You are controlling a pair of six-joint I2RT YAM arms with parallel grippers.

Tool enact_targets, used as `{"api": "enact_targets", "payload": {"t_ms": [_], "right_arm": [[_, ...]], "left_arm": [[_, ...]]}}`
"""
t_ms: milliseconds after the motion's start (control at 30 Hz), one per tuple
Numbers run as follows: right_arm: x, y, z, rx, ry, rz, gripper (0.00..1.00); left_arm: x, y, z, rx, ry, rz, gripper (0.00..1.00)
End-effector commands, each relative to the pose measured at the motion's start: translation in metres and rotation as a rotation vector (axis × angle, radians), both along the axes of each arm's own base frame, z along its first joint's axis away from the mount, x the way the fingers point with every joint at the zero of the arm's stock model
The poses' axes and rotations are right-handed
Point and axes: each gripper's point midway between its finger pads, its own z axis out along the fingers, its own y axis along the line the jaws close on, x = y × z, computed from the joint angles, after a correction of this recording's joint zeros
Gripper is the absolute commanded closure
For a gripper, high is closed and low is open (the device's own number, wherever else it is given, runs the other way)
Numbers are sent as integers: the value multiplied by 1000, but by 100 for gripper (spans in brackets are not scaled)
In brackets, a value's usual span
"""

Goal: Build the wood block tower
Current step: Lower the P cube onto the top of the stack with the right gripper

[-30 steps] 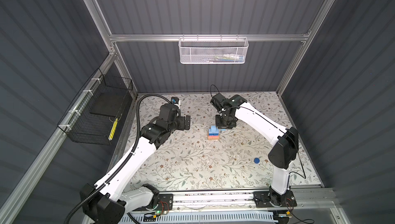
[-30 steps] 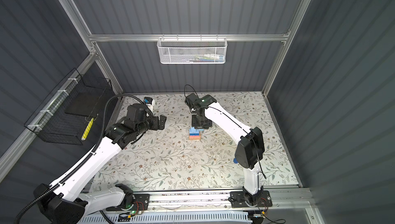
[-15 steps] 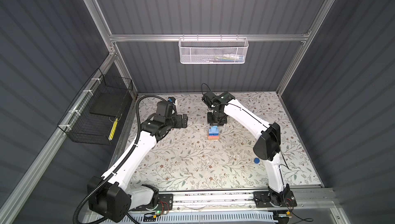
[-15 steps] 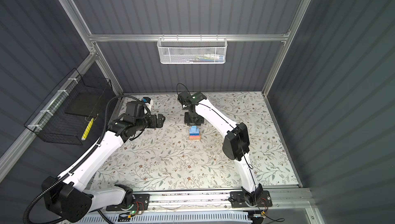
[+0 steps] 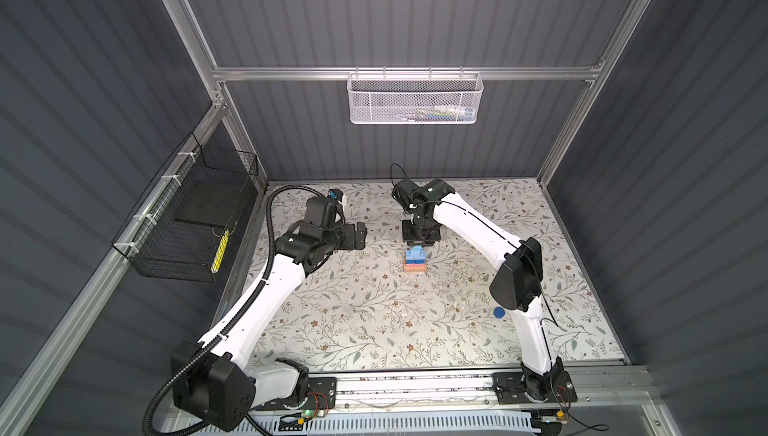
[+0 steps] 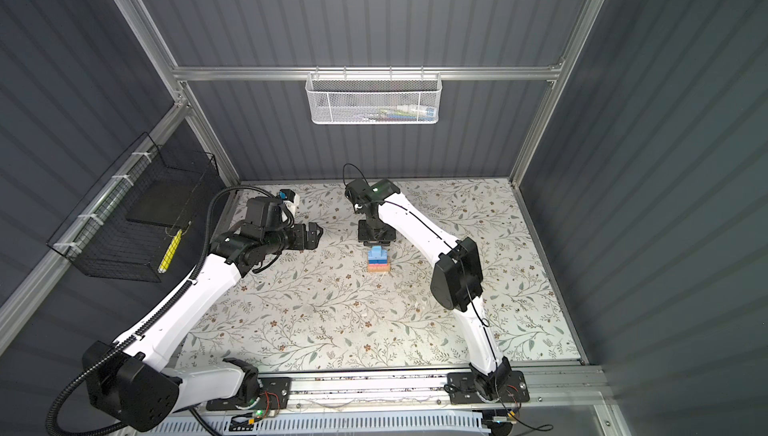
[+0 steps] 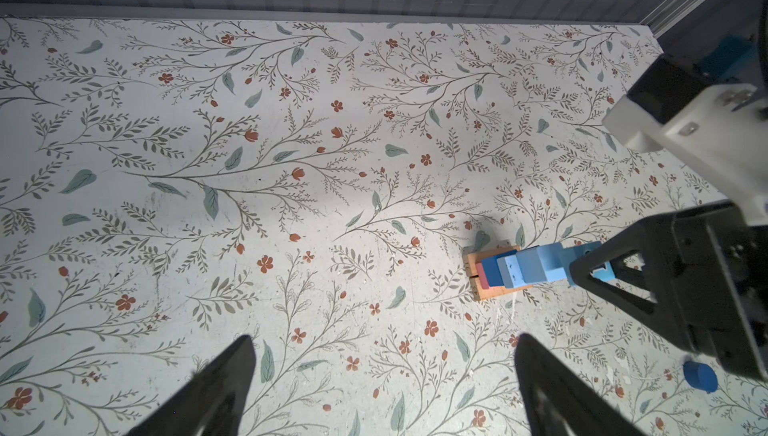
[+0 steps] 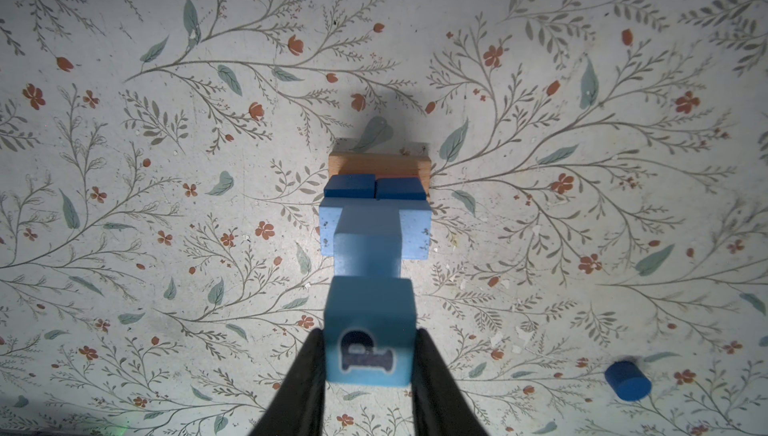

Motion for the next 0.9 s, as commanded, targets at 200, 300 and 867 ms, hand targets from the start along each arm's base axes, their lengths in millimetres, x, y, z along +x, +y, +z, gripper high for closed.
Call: {"api": "enact_targets", "payload": {"t_ms": [200,300,867], "right_arm": [[3,1,-8,-10,19,8,73],[4,1,-9,-10,19,6,73],[5,3,-16,-1,36,0,71]], "left_arm": [[0,-1,2,-21,0,-2,3],[0,-1,1,-20,3,-4,3],[0,0,1,-15,5,-4,3]]}}
